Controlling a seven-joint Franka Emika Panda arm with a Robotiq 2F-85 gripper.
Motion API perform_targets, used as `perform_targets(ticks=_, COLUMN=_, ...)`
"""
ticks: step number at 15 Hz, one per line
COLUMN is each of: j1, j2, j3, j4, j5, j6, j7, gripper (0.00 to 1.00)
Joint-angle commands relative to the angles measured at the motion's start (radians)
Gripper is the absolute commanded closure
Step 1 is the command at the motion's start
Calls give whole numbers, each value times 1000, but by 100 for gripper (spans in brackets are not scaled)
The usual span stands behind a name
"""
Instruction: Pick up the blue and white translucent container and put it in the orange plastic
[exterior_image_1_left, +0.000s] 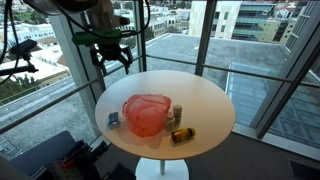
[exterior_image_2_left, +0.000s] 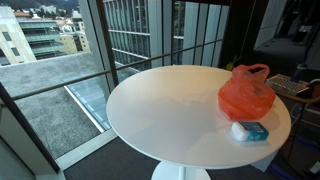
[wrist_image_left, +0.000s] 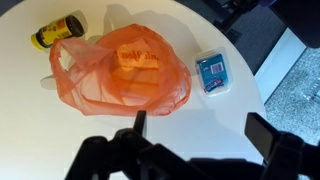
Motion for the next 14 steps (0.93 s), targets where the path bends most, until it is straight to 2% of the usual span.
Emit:
perform_targets(ticks=1, j1=45, j2=-18, j3=-6, j4=-79, j5=17, j6=115, j7=-90, gripper=0)
perform_targets(ticks=4, j1=73, j2=-2, j3=-29, j4=-133, j5=50, j6=175, j7=-153, gripper=0)
perform_targets(ticks=8, j1=72, j2=42, j3=-31, j4=-178, j5=76, j6=216, j7=-197, gripper=0)
perform_targets(ticks=14, j1=77, j2=145, j3=11, j4=-182, j5=74, j6=286, j7=-157, gripper=0)
